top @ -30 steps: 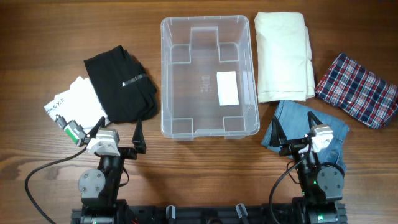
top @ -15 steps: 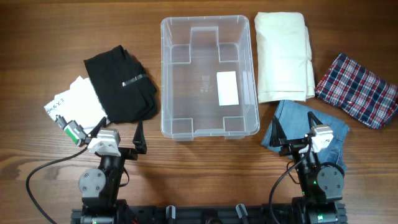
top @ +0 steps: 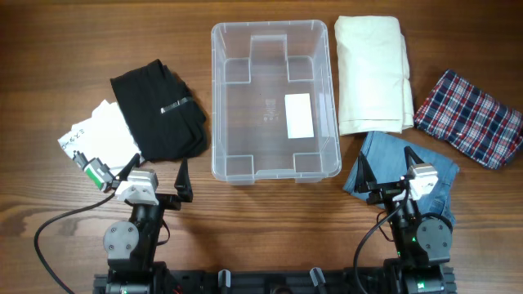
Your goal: Pack container
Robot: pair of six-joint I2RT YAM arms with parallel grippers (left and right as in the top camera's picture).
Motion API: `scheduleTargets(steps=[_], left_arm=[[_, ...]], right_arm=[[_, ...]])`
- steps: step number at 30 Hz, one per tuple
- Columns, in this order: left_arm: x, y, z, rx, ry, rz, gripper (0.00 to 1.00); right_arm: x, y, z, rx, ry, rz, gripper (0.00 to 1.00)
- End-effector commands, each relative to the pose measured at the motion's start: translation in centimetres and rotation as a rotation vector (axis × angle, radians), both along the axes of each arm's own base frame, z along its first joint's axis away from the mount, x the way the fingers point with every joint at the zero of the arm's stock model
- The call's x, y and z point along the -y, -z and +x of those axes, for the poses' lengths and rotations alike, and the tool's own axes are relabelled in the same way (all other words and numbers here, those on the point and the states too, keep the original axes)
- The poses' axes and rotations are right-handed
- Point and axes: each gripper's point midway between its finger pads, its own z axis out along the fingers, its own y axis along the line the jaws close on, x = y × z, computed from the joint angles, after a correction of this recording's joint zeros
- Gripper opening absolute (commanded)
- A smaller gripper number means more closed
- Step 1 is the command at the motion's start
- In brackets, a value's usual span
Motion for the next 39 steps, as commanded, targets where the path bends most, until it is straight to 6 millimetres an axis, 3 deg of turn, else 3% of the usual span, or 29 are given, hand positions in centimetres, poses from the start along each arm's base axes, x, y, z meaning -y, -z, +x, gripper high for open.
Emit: scheduleTargets(steps=[1, 22, 28, 32, 34, 35, 39], left_arm=[[0.1, 0.2, 0.0, -0.001, 0.009, 0.007, 1.00], [0.1, 0.2, 0.0, -0.001, 0.009, 0.007, 1.00], [0.1, 0.2, 0.0, -0.001, 0.009, 0.007, 1.00], [0.1, 0.2, 0.0, -0.001, 0.009, 0.007, 1.00], [0.1, 0.2, 0.0, -0.001, 0.009, 0.007, 1.00], [0.1, 0.2, 0.0, -0.001, 0.009, 0.007, 1.00], [0.1, 0.2, 0.0, -0.001, 0.009, 0.007, 1.00]], right_arm=[[-0.3, 0.0, 0.0, 0.001, -0.016, 0.011, 1.00], [-0.3, 0.0, 0.0, 0.001, -0.017, 0.013, 1.00], [-0.4, 0.0, -0.1, -0.021, -0.024, 0.150, 1.00], [-2.5, -0.1, -0.6, -0.064, -0.142, 0.219, 1.00], [-1.5, 0.9, -0.9, -0.194, -0.066, 0.278, 1.00], [-0.9, 0.5, -1.0, -0.219, -0.031, 0.281, 1.00], [0.7, -5.3, -2.3, -0.283, 0.063, 0.225, 1.00]])
